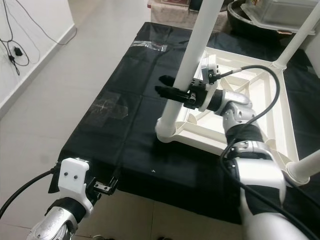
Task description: Building children table
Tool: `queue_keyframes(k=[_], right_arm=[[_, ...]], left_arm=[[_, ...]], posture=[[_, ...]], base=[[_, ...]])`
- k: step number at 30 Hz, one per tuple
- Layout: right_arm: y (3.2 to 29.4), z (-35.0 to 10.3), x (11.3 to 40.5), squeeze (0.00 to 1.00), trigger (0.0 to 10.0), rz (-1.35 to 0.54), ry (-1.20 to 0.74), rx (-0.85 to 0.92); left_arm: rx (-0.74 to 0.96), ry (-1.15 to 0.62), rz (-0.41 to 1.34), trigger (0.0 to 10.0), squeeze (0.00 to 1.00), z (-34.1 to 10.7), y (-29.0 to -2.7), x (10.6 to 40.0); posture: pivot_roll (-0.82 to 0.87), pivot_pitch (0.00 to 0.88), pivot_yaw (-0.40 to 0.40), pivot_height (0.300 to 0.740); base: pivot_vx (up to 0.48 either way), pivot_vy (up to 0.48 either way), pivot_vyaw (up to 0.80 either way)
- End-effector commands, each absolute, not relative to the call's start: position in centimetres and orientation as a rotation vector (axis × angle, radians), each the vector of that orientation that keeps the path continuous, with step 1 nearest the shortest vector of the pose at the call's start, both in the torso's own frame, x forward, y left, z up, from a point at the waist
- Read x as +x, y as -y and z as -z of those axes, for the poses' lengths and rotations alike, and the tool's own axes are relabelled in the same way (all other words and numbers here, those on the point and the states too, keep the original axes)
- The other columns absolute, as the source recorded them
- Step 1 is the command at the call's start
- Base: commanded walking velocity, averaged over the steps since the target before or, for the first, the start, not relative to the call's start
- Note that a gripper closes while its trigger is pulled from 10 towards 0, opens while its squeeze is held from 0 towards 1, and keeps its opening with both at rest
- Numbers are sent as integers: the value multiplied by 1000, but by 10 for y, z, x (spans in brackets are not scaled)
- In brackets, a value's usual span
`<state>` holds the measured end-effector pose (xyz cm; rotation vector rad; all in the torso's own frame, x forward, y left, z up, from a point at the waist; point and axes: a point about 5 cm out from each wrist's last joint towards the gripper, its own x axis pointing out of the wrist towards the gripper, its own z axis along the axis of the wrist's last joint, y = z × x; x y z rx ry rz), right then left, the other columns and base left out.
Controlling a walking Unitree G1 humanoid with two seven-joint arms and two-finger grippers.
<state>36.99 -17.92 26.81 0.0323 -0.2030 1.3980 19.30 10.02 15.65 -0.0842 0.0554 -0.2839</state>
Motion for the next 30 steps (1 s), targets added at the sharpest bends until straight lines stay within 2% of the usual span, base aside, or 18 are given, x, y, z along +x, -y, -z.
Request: queue_keyframes(k=[1,11,17,20,21,24,26,27,28,29,30], right_arm=[[174,-234,365,0,10000,-1443,66,86],[141,-228,359,0,10000,-1570,89,80],[147,-245,367,0,10000,-1484,140,40],[169,-307,382,0,10000,-1243,383,232],[169,-307,382,0,10000,-1243,383,232],[178,-343,389,0,10000,-1050,526,388],[181,-349,391,0,10000,-979,543,410],[186,-351,396,0,10000,-836,541,412],[186,-351,396,0,10000,-836,541,412],[191,-353,399,0,10000,-742,542,416],[197,-352,404,0,10000,-573,527,342]], left_arm=[[-73,-75,288,10000,0,-155,-100,189],[-74,-79,290,10000,0,-155,-100,188],[-76,-80,289,10000,0,-155,-100,188],[-75,-81,288,10000,0,-155,-100,190],[-75,-81,288,10000,0,-155,-100,190],[-74,-82,291,10000,0,-154,-100,190],[-74,-83,292,10000,0,-154,-99,190],[-73,-82,294,10000,0,-153,-99,191],[-73,-82,294,10000,0,-153,-99,191],[-73,-82,296,10000,0,-153,-99,191],[-72,-82,296,10000,0,-153,-99,191]], posture=[[136,227,-50,740],[137,232,-48,740],[130,229,-52,740],[132,221,-54,740],[132,221,-54,740],[127,216,-51,740],[127,216,-51,740],[128,205,-50,740],[128,205,-50,740],[128,205,-50,740],[130,198,-51,740]], base=[[0,0,0],[0,0,0],[0,0,0],[0,0,0],[0,0,0],[0,0,0],[0,0,0],[0,0,0],[0,0,0],[0,0,0],[0,0,0]])
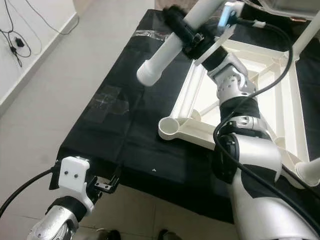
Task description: Building children table
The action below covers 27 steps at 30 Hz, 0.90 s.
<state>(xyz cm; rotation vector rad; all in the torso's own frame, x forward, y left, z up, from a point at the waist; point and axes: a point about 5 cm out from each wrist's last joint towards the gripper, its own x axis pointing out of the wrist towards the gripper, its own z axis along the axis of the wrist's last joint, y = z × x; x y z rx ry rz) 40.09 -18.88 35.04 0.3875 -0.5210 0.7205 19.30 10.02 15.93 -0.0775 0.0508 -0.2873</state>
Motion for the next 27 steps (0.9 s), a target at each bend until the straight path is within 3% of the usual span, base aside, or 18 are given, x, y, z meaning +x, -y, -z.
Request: queue_keyframes(k=[1,3,4,5,7,19,23,27], right_arm=[[197,-352,404,0,10000,-573,527,342],[210,-347,408,0,10000,-241,495,74],[210,-347,408,0,10000,-241,495,74],[213,-343,407,0,10000,-102,510,-92],[211,-333,405,0,10000,25,539,-247],[189,-292,410,0,10000,64,456,-332],[164,-246,411,0,10000,-98,323,-306],[152,-235,409,0,10000,-183,308,-267]], left_arm=[[-72,-82,296,10000,0,-153,-99,191],[-72,-81,297,10000,0,-153,-98,191],[-72,-81,297,10000,0,-153,-98,191],[-72,-81,298,10000,0,-153,-98,191],[-75,-80,298,10000,0,-153,-97,190],[-80,-82,299,10000,0,-154,-97,190],[-85,-83,297,10000,0,-154,-96,188],[-86,-84,299,10000,0,-154,-96,188]], posture=[[130,198,-51,740],[128,198,-51,740],[128,198,-51,740],[126,195,-52,740],[129,194,-54,740],[132,194,-59,740],[127,202,-61,740],[127,202,-61,740]], base=[[0,0,0],[0,0,0],[0,0,0],[0,0,0],[0,0,0],[0,0,0],[0,0,0],[0,0,0]])
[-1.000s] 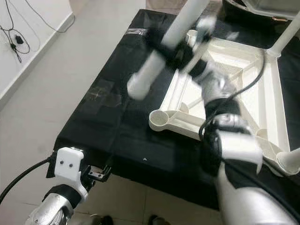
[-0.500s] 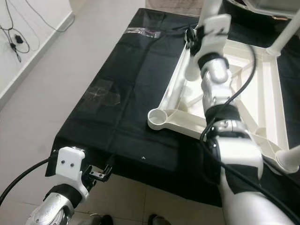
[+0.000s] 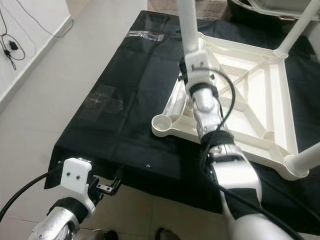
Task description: Building children table
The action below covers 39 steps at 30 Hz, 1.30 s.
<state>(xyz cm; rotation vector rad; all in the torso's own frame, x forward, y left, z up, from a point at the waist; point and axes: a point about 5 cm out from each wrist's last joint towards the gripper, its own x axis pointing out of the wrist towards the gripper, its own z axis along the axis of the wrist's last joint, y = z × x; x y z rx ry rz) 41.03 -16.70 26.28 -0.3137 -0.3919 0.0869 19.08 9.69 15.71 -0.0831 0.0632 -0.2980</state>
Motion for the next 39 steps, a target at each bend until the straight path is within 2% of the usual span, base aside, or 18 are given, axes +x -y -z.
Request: queue_keyframes(k=[1,3,5,7,8,9,11,14,15,17,19,24,28,31,36,39], right_arm=[[152,-235,409,0,10000,-183,308,-267],[147,-232,408,0,10000,-207,296,-244],[132,-231,408,0,10000,-290,261,-102],[132,-231,408,0,10000,-290,261,-102],[121,-234,408,0,10000,-335,255,-32],[121,-234,408,0,10000,-335,255,-32],[91,-249,402,0,10000,-428,304,76],[91,-249,402,0,10000,-428,304,76],[79,-256,398,0,10000,-460,329,102],[79,-256,398,0,10000,-460,329,102],[62,-264,392,0,10000,-514,360,124],[62,-272,392,0,10000,-507,417,86],[76,-287,396,0,10000,-471,463,94],[92,-316,393,0,10000,-452,553,205],[97,-325,392,0,10000,-473,570,251],[94,-330,388,0,10000,-642,530,475]], left_arm=[[-86,-84,299,10000,0,-154,-96,188],[-87,-85,299,10000,0,-154,-96,188],[-88,-85,298,10000,0,-154,-96,188],[-88,-85,298,10000,0,-154,-96,188],[-89,-85,297,10000,0,-154,-96,189],[-89,-85,297,10000,0,-154,-96,189],[-91,-85,296,10000,0,-154,-96,189],[-91,-85,296,10000,0,-154,-96,189],[-91,-85,295,10000,0,-154,-96,190],[-91,-85,295,10000,0,-154,-96,190],[-93,-85,293,10000,0,-154,-95,191],[-93,-83,286,10000,0,-154,-95,192],[-90,-82,286,10000,0,-153,-95,193],[-87,-80,287,10000,0,-152,-96,195],[-82,-79,285,10000,0,-151,-97,196],[-78,-76,281,10000,0,-150,-98,198]], posture=[[127,202,-61,740],[127,202,-61,740],[122,213,-58,740],[122,213,-58,740],[117,214,-58,740],[117,214,-58,740],[113,216,-59,740],[113,216,-59,740],[113,216,-59,740],[113,216,-59,740],[115,214,-64,740],[112,211,-67,740],[110,207,-65,740],[109,200,-63,740],[112,194,-65,740],[113,186,-64,740]], base=[[0,0,0],[0,0,0],[0,0,0],[0,0,0],[0,0,0],[0,0,0],[0,0,0],[0,0,0],[0,0,0],[0,0,0],[0,0,0],[0,0,0],[0,0,0],[0,0,0],[0,0,0],[0,0,0]])
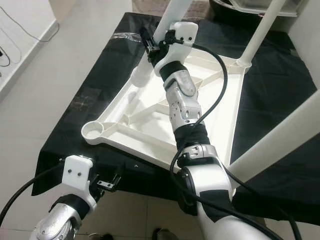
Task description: Building children table
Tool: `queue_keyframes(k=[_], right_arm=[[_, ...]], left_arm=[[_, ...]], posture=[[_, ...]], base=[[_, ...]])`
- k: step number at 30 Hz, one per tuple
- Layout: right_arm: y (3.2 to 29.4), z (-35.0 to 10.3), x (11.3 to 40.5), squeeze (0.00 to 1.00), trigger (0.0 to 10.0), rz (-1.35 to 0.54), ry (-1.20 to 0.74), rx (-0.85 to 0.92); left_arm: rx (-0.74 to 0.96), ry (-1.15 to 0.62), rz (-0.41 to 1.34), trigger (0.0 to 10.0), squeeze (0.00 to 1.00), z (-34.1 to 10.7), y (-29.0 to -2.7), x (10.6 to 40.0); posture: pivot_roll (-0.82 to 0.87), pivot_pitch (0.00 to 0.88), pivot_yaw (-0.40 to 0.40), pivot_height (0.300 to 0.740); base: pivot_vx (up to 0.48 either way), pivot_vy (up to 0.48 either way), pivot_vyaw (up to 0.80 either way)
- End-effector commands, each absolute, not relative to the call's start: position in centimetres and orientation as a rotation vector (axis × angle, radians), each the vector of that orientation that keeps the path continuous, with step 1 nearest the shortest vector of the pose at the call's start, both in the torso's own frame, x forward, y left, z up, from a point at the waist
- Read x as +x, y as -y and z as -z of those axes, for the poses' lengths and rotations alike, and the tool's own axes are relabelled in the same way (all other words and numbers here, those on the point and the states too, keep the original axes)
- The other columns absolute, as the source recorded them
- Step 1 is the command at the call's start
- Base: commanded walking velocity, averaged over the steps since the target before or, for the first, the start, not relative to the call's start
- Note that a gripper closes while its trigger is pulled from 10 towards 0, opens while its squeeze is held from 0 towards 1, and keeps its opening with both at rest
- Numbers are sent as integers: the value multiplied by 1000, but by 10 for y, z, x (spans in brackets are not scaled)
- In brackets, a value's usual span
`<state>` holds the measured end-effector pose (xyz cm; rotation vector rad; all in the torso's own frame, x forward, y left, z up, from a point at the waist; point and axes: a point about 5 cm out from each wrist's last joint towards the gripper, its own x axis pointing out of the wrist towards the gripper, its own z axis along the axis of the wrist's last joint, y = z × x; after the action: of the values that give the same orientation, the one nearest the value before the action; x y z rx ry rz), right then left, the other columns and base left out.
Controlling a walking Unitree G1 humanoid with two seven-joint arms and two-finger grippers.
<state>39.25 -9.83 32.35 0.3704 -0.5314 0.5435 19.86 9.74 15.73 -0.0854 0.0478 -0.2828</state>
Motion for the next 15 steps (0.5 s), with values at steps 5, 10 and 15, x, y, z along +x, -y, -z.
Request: queue_keyframes(k=[5,10,15], right_arm=[[78,-318,380,0,10000,-902,437,525],[64,-302,371,0,10000,-1094,360,450],[53,-294,377,0,10000,-1088,328,386]], left_arm=[[-74,-72,280,10000,0,-150,-98,199],[-114,-52,315,10000,0,-157,-95,195],[-138,-58,358,10000,0,-159,-90,186]], posture=[[112,181,-65,740],[103,185,-68,740],[111,196,-85,740]], base=[[0,0,0],[0,0,0],[0,0,0]])
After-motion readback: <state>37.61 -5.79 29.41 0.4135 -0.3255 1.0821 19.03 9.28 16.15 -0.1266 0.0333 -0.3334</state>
